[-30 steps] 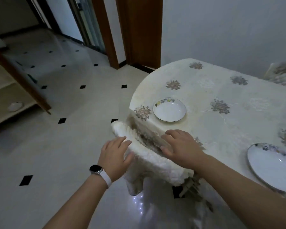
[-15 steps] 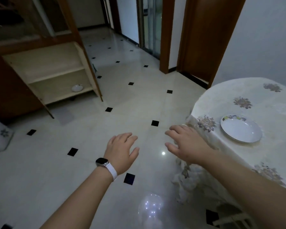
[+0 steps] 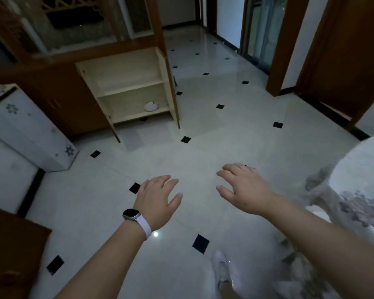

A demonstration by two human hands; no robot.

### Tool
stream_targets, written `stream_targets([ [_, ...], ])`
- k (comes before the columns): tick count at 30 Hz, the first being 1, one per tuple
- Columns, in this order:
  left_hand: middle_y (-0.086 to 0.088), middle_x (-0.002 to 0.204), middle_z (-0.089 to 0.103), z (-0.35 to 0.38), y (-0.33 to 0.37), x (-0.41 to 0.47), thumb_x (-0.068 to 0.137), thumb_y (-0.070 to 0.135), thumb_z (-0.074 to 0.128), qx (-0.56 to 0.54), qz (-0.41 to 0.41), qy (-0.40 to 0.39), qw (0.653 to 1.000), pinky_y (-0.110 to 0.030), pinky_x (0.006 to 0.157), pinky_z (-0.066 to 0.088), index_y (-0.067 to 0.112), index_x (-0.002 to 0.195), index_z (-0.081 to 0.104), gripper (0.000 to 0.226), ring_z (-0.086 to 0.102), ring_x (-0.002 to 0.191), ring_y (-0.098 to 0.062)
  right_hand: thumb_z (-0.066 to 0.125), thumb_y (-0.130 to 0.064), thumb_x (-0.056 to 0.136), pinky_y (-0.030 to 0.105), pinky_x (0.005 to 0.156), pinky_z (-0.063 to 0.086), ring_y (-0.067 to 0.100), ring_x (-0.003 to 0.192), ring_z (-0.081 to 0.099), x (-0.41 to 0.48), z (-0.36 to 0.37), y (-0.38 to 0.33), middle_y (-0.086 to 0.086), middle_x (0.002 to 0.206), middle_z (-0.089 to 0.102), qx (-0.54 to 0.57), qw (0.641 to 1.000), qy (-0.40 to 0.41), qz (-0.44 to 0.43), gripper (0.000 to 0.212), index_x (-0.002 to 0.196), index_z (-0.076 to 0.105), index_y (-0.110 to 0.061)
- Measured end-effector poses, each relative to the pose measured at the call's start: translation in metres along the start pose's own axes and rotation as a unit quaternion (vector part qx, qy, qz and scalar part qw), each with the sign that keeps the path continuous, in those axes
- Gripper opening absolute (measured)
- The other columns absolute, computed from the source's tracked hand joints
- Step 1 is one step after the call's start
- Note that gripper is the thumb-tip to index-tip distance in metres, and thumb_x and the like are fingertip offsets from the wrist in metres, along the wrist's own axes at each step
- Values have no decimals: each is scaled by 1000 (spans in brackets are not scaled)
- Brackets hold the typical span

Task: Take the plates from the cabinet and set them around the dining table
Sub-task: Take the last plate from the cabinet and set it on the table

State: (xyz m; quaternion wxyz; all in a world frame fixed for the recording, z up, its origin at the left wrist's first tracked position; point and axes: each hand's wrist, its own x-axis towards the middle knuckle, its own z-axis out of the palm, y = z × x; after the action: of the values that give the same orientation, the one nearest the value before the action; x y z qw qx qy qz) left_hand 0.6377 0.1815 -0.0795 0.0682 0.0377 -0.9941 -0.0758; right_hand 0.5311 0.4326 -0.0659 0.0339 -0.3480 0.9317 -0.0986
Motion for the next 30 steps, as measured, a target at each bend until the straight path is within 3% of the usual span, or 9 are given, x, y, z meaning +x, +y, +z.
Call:
stream_targets([
  [12, -3, 133, 57, -26, -37, 158, 88, 54, 32, 51, -70, 14, 996, -45, 106, 34, 24, 128, 58, 56, 50, 122, -23, 20, -60, 86, 37, 107, 30, 20, 130, 42, 200, -29, 46, -2, 138, 52, 26, 995, 6, -94, 69, 133, 53, -23],
  [21, -6, 131, 59, -30, -84, 209, 88, 53, 33, 71, -125, 37, 989, -46, 103, 36, 23, 126, 58, 55, 53, 119, -25, 18, -60, 86, 37, 106, 29, 19, 130, 41, 291, -34, 29, -4, 138, 50, 28, 990, 7, -138, 68, 132, 52, -24],
  [30, -6, 127, 62, -9, -177, 278, 87, 54, 35, 43, -140, 37, 988, -46, 100, 39, 21, 123, 61, 55, 55, 117, -25, 16, -61, 85, 36, 106, 30, 18, 129, 42, 397, -12, 5, -5, 138, 51, 15, 991, -11, -135, 71, 132, 54, -23],
])
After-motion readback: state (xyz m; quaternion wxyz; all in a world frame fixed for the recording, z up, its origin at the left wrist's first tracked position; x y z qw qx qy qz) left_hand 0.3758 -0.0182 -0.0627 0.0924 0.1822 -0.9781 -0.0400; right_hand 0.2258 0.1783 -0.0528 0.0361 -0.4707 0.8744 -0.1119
